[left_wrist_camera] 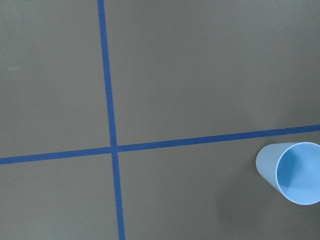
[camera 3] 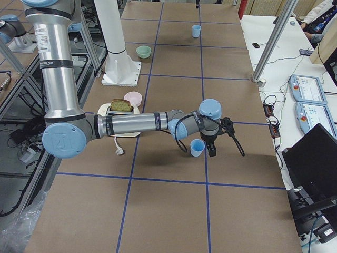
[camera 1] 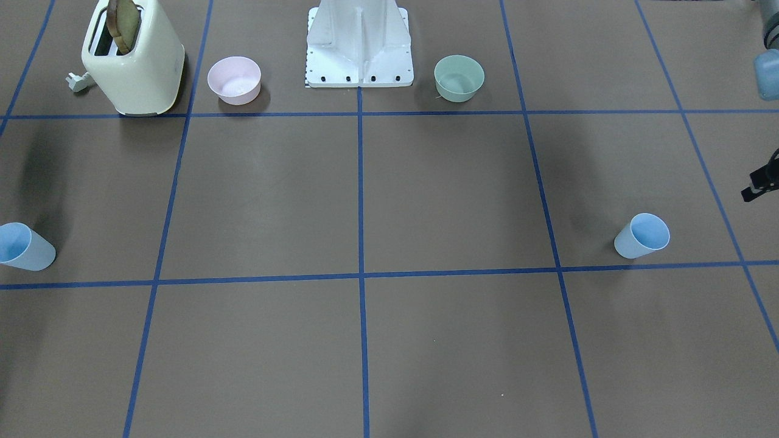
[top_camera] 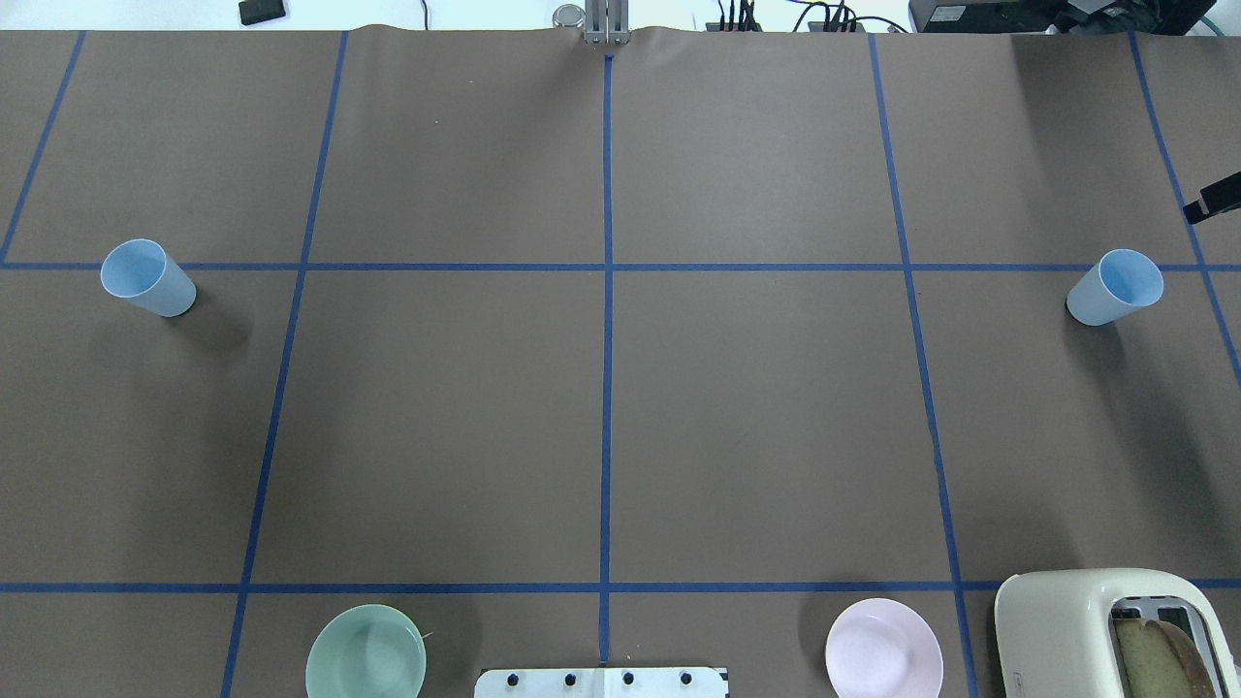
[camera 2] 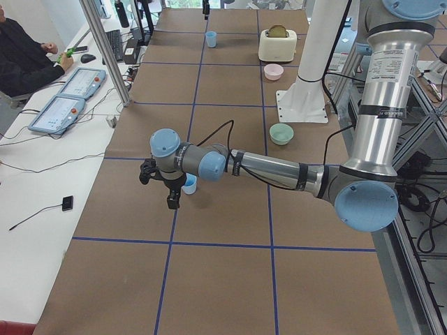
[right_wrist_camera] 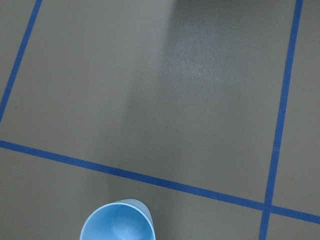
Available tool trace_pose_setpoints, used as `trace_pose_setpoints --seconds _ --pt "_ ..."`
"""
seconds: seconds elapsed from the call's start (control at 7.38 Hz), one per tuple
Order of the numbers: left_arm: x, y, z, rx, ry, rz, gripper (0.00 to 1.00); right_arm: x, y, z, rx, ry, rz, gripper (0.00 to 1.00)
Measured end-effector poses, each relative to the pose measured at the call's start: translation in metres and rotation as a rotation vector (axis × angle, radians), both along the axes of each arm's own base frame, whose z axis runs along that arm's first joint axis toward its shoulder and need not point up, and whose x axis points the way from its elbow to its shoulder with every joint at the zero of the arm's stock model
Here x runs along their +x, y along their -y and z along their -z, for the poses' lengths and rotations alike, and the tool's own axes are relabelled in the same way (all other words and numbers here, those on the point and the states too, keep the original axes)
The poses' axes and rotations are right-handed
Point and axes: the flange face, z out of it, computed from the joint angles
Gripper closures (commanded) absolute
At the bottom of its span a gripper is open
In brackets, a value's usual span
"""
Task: Stack blue cups with both arms
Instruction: 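Lower the left gripper onto a light-blue cup while the right lowers onto the other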
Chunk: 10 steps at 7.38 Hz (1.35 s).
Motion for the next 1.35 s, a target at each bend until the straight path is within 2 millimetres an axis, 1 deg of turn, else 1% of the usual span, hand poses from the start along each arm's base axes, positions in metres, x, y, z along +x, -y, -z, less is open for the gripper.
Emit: trace_pose_setpoints --seconds 0.14,0.27,0.41,0.68,0.95,1.08,1.35 --pt "0.019 -0.002 0.002 -0.003 -0.008 -0.001 0.02 -0.013 0.000 -0.001 0.003 -0.002 0.021 0.00" --pt "0.033 -0.002 0.004 -0.007 -0.012 -0.008 0.02 -0.024 0.000 -0.003 0.000 -0.004 0.039 0.00" --pt "0.048 0.002 0.010 -0.018 -0.017 -0.011 0.02 -0.030 0.001 -0.004 -0.003 -0.004 0.049 0.00" --pt "0.076 0.014 0.022 -0.049 -0.024 -0.009 0.02 -0.036 0.008 -0.003 -0.005 -0.003 0.056 0.00" --pt "0.086 0.023 0.020 -0.066 -0.023 -0.011 0.02 -0.038 0.014 -0.005 -0.009 -0.005 0.059 0.00" --pt "0.090 0.025 0.018 -0.071 -0.022 -0.014 0.02 -0.040 0.017 -0.012 -0.015 -0.008 0.061 0.00" --pt "0.098 0.025 0.014 -0.077 -0.019 -0.027 0.02 -0.039 0.016 -0.026 -0.032 -0.012 0.067 0.00"
